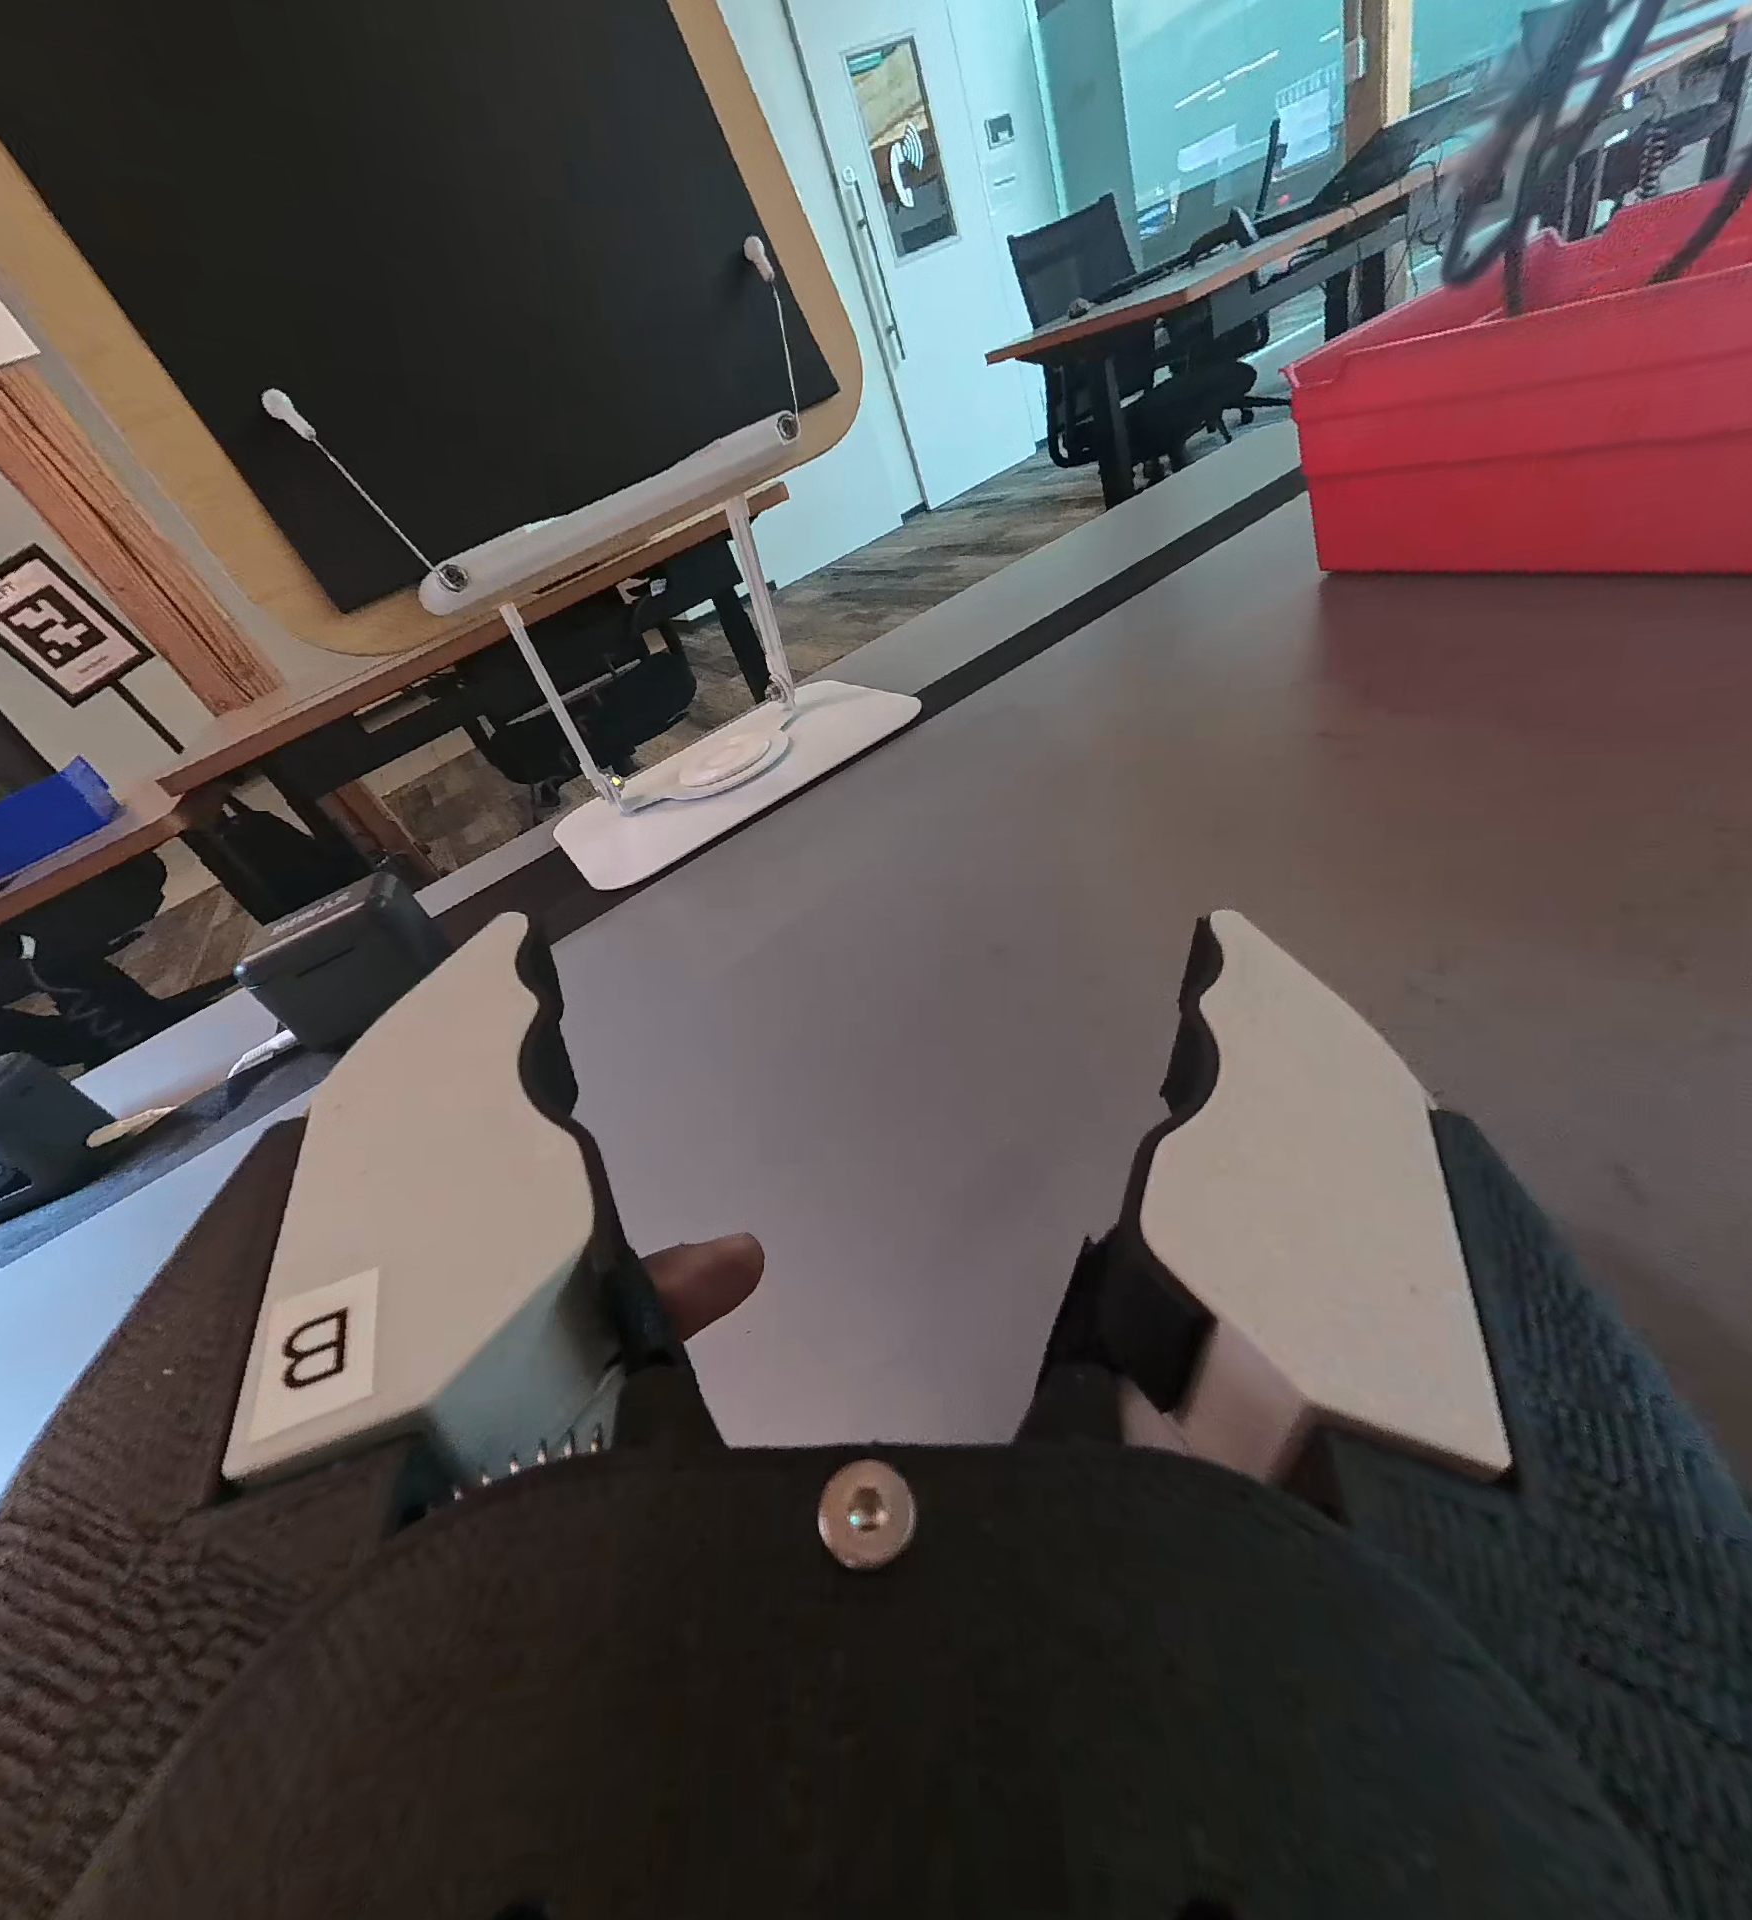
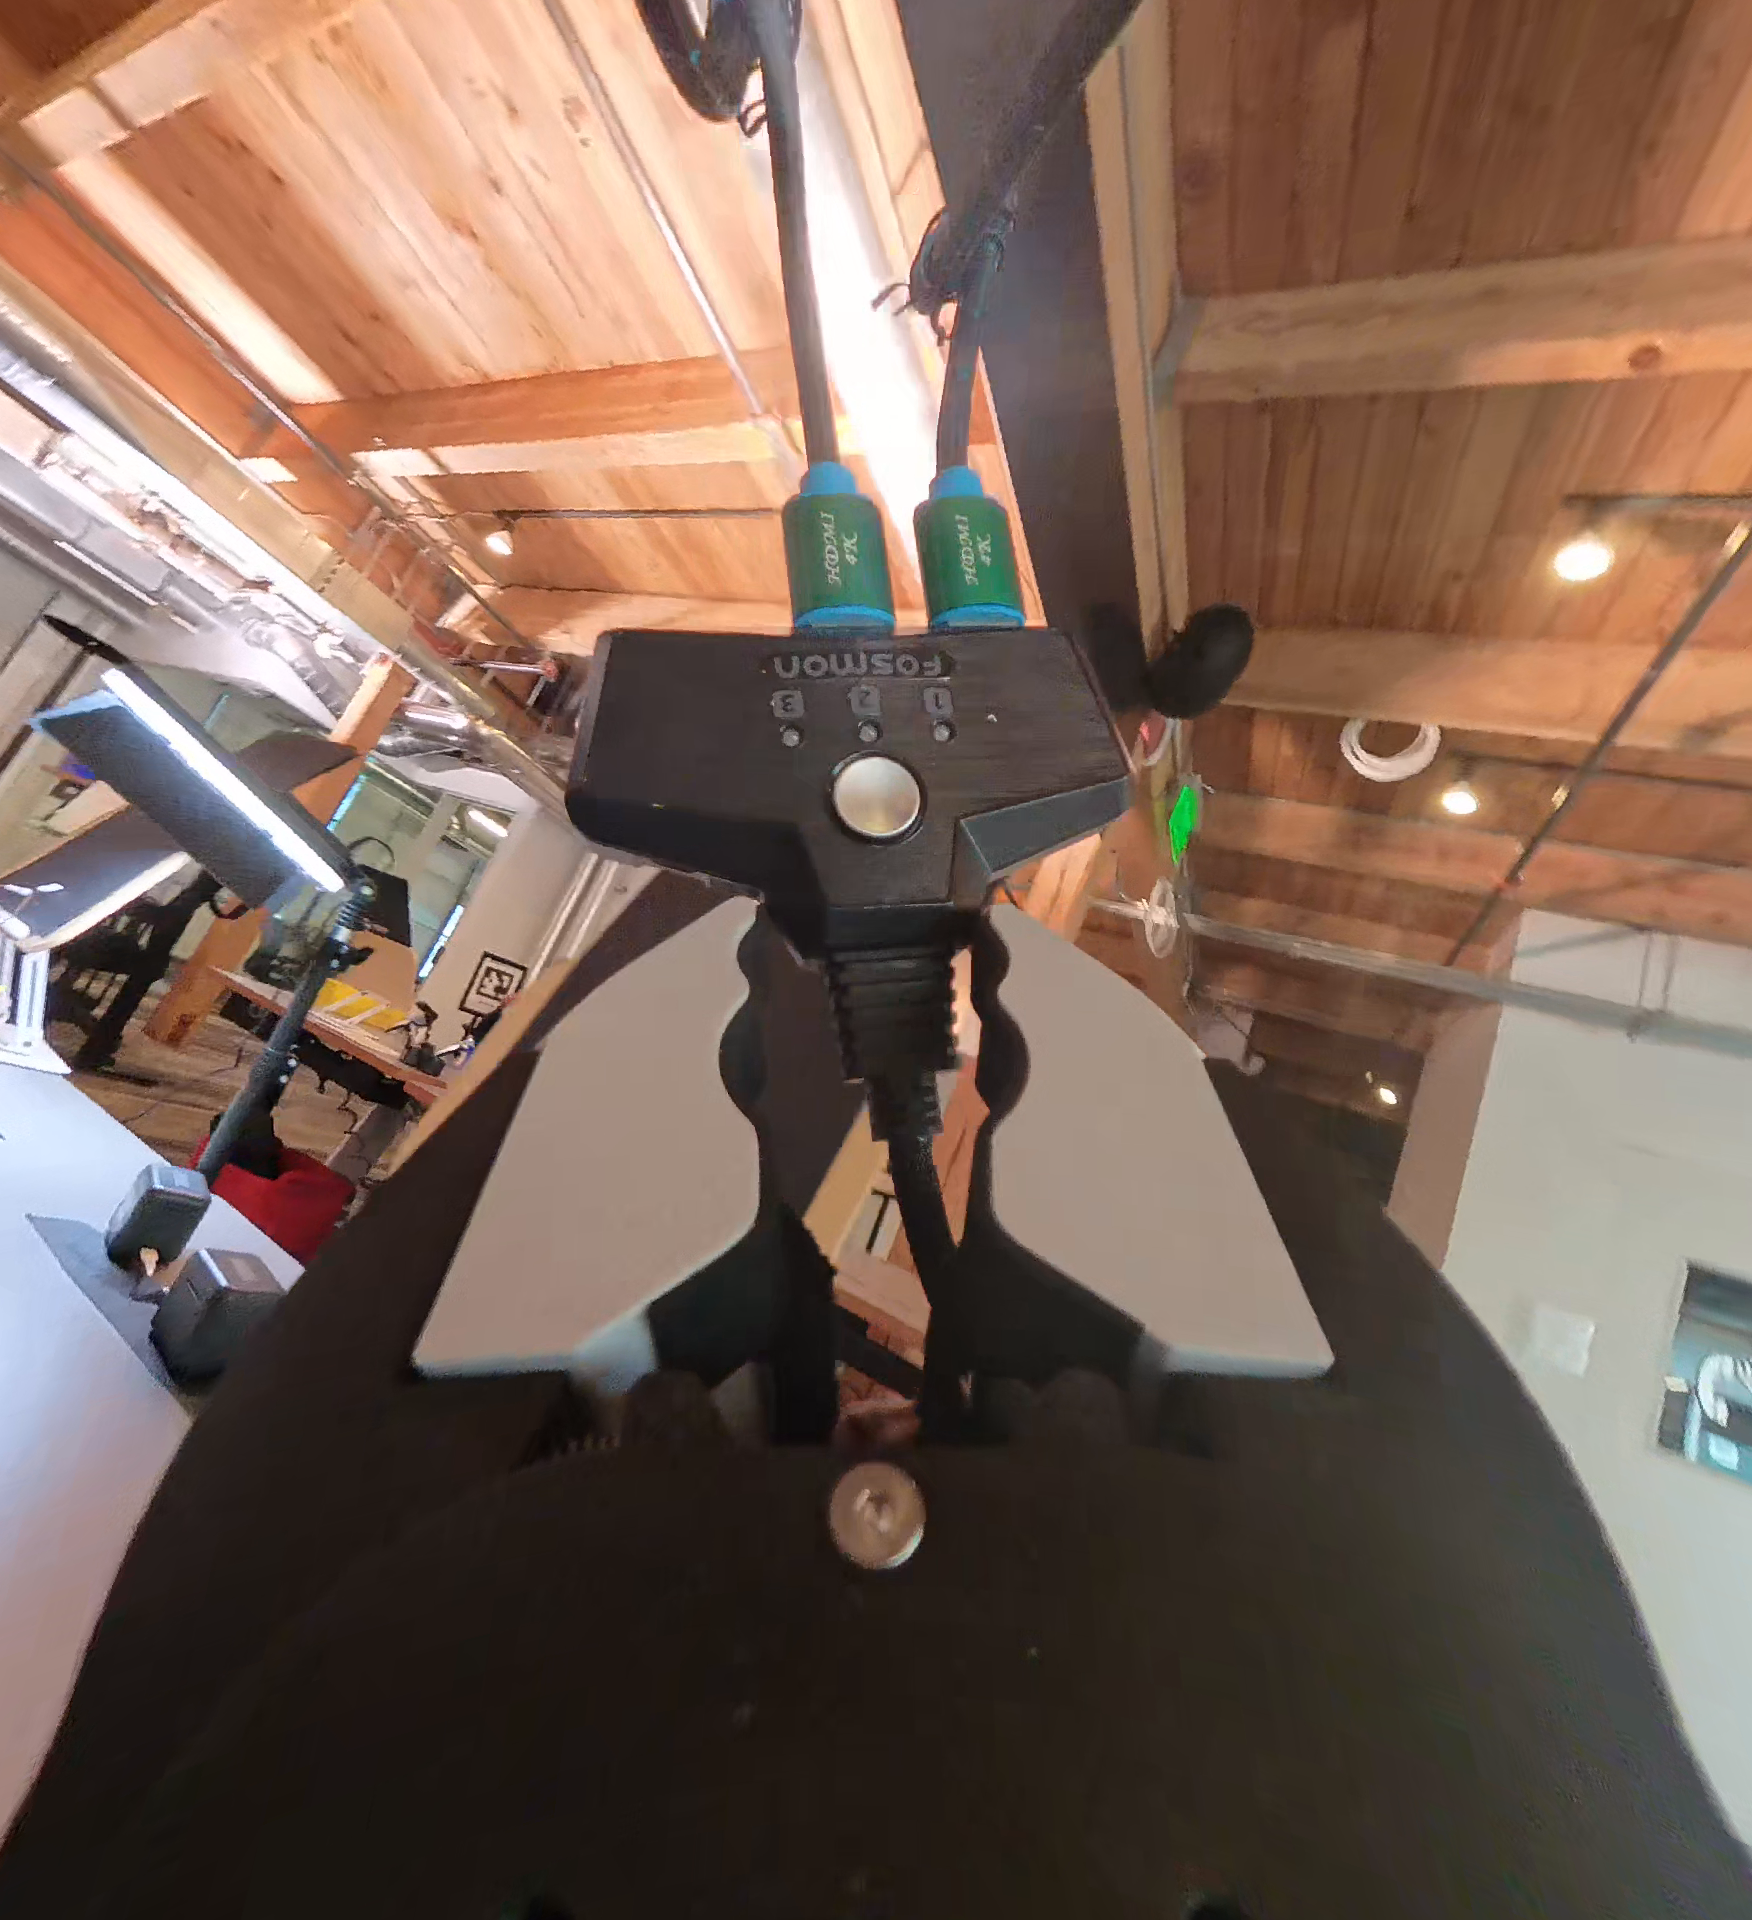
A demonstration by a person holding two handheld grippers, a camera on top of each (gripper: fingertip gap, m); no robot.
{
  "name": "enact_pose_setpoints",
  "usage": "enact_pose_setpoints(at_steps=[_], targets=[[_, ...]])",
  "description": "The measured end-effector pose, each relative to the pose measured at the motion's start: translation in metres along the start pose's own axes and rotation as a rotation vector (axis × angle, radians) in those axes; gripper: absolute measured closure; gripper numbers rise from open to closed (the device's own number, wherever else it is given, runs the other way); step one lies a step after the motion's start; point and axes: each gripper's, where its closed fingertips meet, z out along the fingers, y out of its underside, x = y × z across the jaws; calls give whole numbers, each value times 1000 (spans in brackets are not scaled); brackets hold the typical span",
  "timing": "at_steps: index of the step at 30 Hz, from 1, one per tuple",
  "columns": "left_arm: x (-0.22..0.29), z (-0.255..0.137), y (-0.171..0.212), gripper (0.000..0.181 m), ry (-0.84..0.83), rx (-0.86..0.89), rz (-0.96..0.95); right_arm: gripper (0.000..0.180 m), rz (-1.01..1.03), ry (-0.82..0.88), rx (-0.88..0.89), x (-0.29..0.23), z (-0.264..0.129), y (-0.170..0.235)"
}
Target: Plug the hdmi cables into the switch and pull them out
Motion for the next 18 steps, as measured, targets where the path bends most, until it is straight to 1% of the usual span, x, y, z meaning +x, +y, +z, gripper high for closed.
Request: enact_pose_setpoints(at_steps=[3, 6, 9, 15, 18], targets=[[0, 0, -1, 69, 1, 5, -5, 143, 20, 74, -81, 11, -33, 32], [0, 0, 0, 69, 1, 1, -2, 143, 38, 135, -174, 15, -61, 53], [0, 0, 1, 69, 0, -2, 3, 144, 40, 144, -397, 11, -85, 78], [-1, -1, -4, 69, -8, 15, 2, 143, 121, 73, -804, -5, -140, 114], [-1, -1, -4, 69, -10, 12, 17, 144, 90, 63, -995, -7, -172, 133]])
